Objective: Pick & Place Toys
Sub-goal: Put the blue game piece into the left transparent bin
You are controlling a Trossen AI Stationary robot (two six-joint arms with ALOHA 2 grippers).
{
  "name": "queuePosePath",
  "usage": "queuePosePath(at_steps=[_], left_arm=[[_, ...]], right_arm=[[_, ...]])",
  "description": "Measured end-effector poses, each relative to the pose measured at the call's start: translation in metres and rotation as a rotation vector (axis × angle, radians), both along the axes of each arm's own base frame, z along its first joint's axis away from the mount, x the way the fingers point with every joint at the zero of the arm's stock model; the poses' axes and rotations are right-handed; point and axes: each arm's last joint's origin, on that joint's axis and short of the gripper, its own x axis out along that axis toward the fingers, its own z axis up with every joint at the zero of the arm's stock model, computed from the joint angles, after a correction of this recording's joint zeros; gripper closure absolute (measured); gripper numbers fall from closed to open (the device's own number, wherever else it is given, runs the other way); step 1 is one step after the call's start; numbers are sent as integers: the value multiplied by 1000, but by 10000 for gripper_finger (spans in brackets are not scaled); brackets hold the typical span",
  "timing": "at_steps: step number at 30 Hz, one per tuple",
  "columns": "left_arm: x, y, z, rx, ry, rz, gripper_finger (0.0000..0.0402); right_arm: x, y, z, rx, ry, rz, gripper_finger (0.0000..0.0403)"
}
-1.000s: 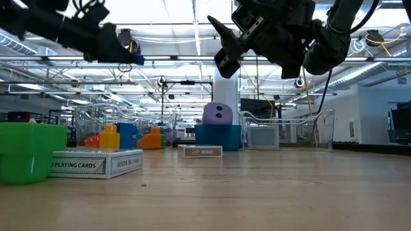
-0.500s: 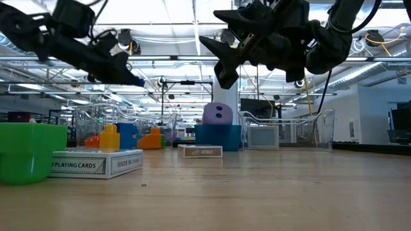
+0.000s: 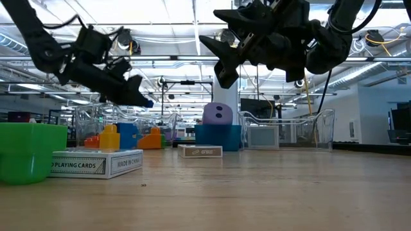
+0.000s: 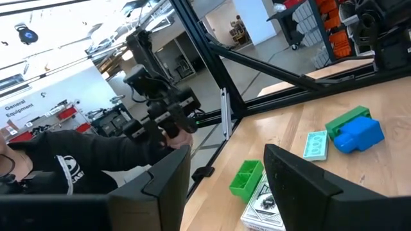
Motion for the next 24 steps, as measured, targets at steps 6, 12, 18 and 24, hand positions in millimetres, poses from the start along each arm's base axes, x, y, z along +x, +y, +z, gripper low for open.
queuePosePath(at_steps=[6, 12, 18, 24], left_arm=[[4, 11, -19, -46, 6, 19, 256], [10, 20, -26, -68, 0, 8, 256], [19, 31, -31, -93, 11, -6, 249], [26, 39, -36, -114, 30, -5, 258]], right_arm=[[0, 0, 0, 0, 0, 0, 211], [0, 0, 0, 0, 0, 0, 214], [0, 0, 0, 0, 0, 0, 213], [0, 0, 0, 0, 3, 3, 213]])
